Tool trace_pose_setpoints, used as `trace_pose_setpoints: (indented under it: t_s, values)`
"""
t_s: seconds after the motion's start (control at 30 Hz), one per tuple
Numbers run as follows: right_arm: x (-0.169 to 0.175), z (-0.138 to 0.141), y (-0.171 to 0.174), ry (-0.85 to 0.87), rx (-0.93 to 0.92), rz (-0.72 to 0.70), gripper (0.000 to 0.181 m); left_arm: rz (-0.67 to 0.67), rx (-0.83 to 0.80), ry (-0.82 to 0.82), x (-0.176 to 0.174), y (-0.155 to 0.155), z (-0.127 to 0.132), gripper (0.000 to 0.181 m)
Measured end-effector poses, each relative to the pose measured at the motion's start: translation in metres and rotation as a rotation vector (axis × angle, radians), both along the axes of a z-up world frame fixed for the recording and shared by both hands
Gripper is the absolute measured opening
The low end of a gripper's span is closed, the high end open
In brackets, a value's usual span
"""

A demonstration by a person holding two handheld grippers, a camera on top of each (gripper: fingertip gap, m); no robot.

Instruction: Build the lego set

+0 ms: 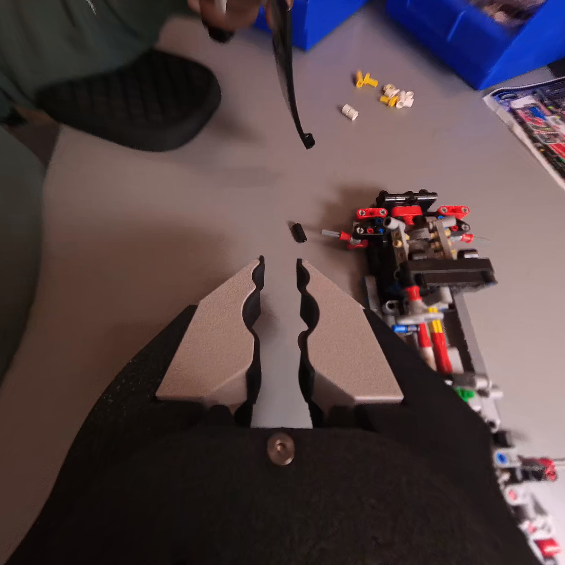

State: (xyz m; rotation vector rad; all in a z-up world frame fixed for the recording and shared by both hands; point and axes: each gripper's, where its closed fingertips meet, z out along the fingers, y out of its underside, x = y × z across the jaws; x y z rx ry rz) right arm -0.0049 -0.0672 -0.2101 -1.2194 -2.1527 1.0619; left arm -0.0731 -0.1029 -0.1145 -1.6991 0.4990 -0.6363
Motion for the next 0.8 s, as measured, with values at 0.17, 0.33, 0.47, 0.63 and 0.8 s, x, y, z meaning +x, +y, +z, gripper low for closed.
trace_pose_setpoints:
  t_s: [0.17,0.33,0.47,0.63,0.8]
  values:
    - [-0.030,-0.025,-0.008,-0.130,0.185,0.133,0.019,0.000,-0.004,-0.007,0.001,-0.001,-0.004,0.004]
    - [-0.046,-0.035,-0.010,-0.176,0.255,0.169,0.013,-0.009,0.006,-0.019,0.005,-0.004,-0.002,0.004]
    - [-0.043,-0.040,-0.014,-0.214,0.252,0.187,0.004,-0.020,0.011,-0.035,0.006,-0.005,-0.001,0.004]
    - [-0.030,-0.009,-0.013,-0.042,0.140,0.144,0.004,-0.043,0.016,-0.053,0.014,-0.005,0.000,0.004]
    - [-0.003,0.044,-0.008,0.220,0.072,0.068,0.004,-0.080,-0.013,-0.034,0.039,0.000,-0.008,0.005]
